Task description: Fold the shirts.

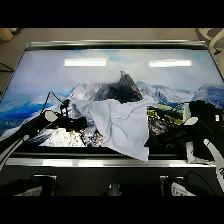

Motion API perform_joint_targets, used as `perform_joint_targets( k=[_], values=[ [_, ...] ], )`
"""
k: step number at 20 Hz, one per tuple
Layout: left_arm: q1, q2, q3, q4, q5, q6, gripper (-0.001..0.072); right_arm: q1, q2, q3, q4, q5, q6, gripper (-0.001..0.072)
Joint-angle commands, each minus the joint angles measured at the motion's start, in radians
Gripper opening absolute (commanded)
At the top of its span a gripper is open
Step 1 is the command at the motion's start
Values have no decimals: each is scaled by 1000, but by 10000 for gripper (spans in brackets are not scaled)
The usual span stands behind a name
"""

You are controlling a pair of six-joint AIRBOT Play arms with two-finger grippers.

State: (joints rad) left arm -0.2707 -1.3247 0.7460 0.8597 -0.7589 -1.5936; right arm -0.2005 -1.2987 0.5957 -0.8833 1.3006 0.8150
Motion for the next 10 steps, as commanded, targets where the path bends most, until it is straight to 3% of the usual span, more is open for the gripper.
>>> perform_joint_targets(
  k=[1,3,5,6,7,10],
  values=[
    [1,63,3,-11,8,1,26,0,-1,-53,68,-86,-16,608],
    [1,95,3,-11,8,1,26,0,-1,-53,97,-107,-15,557],
    [1,124,3,-11,8,0,26,0,-1,-53,155,-118,-17,351],
    [0,141,4,-12,8,-3,26,0,-1,-53,168,-123,-26,294],
    [-1,162,4,-12,8,-3,25,0,-1,-53,167,-138,-31,34],
    [-1,270,36,29,5,-2,24,-1,2,21,169,-71,-125,13]
  ],
)
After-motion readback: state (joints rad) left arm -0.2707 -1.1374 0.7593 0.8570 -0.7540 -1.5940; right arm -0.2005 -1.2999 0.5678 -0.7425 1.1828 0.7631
